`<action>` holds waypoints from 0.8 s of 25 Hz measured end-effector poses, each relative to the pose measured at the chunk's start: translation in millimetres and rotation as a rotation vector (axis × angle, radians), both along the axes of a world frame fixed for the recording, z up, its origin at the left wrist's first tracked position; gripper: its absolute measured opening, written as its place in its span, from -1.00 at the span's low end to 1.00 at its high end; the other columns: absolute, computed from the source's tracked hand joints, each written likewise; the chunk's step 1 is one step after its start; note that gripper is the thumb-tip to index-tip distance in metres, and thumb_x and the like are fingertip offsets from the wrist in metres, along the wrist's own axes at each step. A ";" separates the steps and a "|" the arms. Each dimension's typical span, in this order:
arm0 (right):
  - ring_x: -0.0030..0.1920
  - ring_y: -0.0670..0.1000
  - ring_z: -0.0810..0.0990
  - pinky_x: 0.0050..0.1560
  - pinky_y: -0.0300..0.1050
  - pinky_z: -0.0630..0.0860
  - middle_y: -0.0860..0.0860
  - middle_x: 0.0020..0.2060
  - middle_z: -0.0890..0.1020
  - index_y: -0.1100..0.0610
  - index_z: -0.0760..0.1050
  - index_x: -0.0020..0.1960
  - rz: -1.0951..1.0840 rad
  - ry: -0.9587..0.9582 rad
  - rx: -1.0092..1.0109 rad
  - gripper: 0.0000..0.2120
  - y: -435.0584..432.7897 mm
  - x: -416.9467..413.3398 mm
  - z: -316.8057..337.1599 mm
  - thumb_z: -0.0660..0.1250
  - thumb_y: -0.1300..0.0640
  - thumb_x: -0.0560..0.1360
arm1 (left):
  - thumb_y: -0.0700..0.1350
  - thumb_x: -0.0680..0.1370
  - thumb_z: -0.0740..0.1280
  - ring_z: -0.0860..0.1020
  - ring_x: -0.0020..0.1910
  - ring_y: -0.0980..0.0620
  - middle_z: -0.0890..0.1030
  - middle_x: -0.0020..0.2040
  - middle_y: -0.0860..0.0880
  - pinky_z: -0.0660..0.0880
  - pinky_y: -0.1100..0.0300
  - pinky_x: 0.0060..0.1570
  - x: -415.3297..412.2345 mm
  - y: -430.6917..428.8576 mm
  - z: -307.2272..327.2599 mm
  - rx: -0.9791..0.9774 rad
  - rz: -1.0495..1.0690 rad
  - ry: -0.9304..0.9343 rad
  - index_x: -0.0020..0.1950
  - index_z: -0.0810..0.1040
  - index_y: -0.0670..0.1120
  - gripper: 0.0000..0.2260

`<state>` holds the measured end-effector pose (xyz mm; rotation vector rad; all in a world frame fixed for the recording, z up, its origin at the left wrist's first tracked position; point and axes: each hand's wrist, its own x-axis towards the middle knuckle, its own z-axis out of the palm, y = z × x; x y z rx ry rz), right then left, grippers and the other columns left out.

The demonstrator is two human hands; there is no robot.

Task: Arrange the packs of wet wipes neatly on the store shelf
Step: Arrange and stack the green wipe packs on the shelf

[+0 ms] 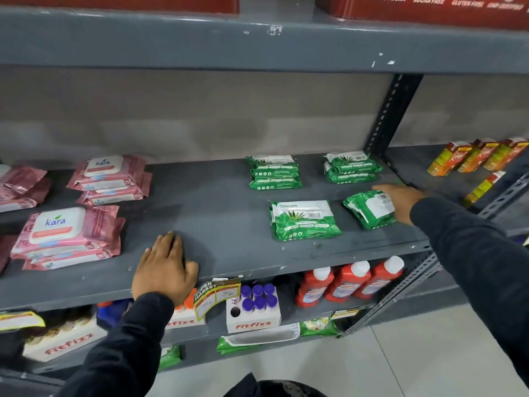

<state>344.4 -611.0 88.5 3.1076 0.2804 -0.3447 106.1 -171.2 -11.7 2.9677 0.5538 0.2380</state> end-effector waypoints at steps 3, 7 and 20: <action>0.46 0.14 0.29 0.39 -0.09 0.30 0.11 0.49 0.30 -0.01 0.10 0.54 0.028 0.041 -0.043 -0.10 0.7 -1.6 1.5 0.43 0.33 0.33 | 0.09 0.42 0.02 0.26 0.43 -0.16 0.35 0.43 -0.18 0.21 -0.08 0.39 -0.8 0.2 0.8 0.005 0.005 0.001 0.40 0.36 -0.19 -0.38; 0.49 0.11 0.23 0.43 -0.02 0.29 0.03 0.53 0.23 -0.06 0.00 0.56 -0.005 0.058 -0.062 -0.01 4.6 -9.5 16.8 0.51 0.05 0.29 | 0.10 0.43 0.00 0.24 0.44 -0.14 0.33 0.45 -0.17 0.18 -0.06 0.40 -0.4 -2.7 1.3 0.003 0.015 0.011 0.41 0.35 -0.18 -0.37; 0.48 0.22 0.21 0.42 0.14 0.30 0.12 0.55 0.13 -0.16 -0.01 0.55 0.098 0.011 -0.392 -0.17 2.5 -14.7 52.2 0.21 0.33 0.43 | 0.13 0.42 -0.07 0.23 0.44 -0.13 0.32 0.46 -0.16 0.17 -0.06 0.40 -0.3 -5.3 2.4 0.002 0.033 0.014 0.41 0.34 -0.17 -0.34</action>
